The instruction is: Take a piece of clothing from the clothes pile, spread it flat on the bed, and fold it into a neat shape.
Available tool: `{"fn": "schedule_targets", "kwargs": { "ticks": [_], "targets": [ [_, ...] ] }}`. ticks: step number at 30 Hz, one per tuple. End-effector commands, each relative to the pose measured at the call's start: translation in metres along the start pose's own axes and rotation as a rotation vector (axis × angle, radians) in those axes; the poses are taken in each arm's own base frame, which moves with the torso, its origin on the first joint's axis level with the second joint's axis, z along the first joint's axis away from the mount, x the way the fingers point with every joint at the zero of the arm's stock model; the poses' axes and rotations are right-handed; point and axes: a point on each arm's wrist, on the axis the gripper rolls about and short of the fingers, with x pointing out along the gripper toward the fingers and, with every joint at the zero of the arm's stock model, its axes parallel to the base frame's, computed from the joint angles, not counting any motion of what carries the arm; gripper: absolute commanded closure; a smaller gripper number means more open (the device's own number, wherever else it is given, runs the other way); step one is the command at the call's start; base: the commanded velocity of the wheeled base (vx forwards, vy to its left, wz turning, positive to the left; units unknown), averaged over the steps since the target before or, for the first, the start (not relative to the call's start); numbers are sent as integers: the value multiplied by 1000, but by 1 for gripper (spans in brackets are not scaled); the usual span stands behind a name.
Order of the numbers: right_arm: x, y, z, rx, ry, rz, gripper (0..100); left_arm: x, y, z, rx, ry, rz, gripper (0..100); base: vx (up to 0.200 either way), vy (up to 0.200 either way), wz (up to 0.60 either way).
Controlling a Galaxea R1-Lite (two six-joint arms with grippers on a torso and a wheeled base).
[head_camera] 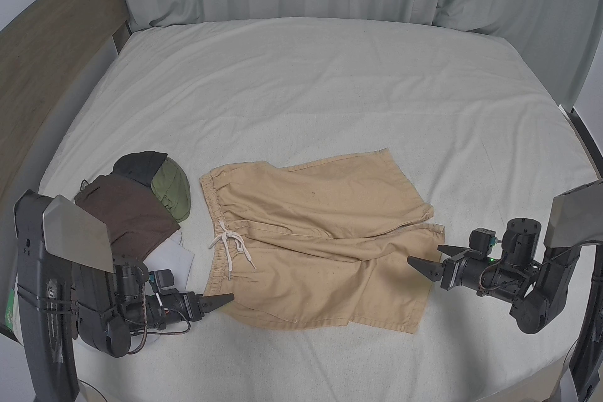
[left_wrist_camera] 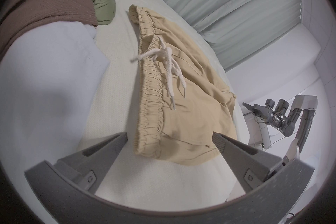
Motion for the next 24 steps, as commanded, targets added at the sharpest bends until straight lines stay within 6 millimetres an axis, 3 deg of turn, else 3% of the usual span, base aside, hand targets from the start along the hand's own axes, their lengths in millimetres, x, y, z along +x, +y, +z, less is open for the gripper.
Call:
{"fn": "schedule_targets", "kwargs": {
  "ticks": [1,7,8,16,24],
  "targets": [
    [0,0,0,1,2,1,0,5,3,-2,0,0,18,0,0,0,0],
    [0,0,0,1,1,-1,0,7,4,-3,-1,1,20,0,0,0,0],
    [0,0,-1,1,3,0,0,7,4,-3,-1,1,20,100,0,0,0],
    [-1,3,-4,3,17,6,0,7,4,-2,0,-3,19,100,0,0,0],
    [-15,8,-25,38,129,25,0,8,5,-3,-1,3,19,100,0,0,0]
  ]
}}
